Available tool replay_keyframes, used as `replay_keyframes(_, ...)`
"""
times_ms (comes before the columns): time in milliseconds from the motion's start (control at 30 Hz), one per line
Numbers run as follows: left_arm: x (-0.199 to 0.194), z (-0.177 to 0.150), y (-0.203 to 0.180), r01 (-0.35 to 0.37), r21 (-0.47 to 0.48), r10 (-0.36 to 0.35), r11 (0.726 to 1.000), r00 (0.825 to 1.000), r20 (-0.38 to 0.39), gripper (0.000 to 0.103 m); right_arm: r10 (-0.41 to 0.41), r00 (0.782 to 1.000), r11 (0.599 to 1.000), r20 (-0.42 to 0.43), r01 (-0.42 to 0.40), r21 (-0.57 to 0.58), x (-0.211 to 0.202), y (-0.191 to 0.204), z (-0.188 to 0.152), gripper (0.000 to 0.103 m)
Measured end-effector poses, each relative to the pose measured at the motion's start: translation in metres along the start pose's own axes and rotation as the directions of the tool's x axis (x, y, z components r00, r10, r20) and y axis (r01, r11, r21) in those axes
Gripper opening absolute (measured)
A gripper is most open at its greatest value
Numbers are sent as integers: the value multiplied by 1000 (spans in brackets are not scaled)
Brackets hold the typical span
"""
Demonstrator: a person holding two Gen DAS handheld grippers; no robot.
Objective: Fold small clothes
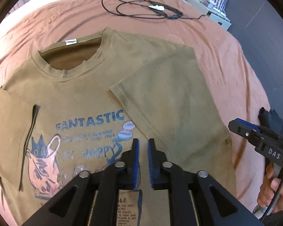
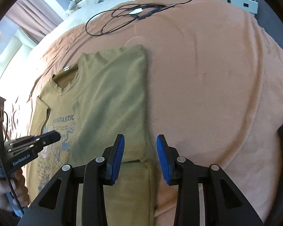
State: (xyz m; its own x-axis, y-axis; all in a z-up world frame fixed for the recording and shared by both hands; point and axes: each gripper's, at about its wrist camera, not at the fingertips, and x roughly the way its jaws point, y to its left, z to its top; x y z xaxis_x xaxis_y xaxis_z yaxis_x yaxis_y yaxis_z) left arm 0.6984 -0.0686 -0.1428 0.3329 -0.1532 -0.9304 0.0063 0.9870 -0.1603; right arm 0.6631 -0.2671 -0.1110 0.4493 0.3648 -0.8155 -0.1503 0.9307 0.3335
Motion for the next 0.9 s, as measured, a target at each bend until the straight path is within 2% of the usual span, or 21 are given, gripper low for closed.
replay_keyframes(33,3,3,-2,-11,3,11,1000,1000,-3,24,-4,1000,1000,-5,4,-5,3,0,1,33)
replay_keyframes(67,8,7,-1,-29,7,29,1000,1000,0,25,-6,1000,1000,-14,6,-10,8,1,1,33)
replay_keyframes(300,22,34,27,-75,-44,78,996,995,61,25,2,998,1000,-57,-3,-17,21,-5,2,33)
replay_keyframes(533,38,55,37,-63,-48,67,997,995,75,25,-30,996,998,-80,26,-52,29,-5,0,33)
replay_keyframes(733,51,59,38,-36,-38,39,999,995,97,25,-111,991,988,-69,102,-115,30,6,-5,33)
replay_keyframes(800,51,60,37,-30,-31,33,999,994,107,19,-130,990,986,-61,122,-117,30,8,-7,27)
replay_keyframes(833,51,61,36,-21,-17,23,1000,993,112,3,-132,990,985,-57,125,-115,30,9,-8,26)
replay_keyframes(900,52,62,32,-35,6,34,999,992,117,3,-132,990,986,-53,125,-110,30,8,-10,25)
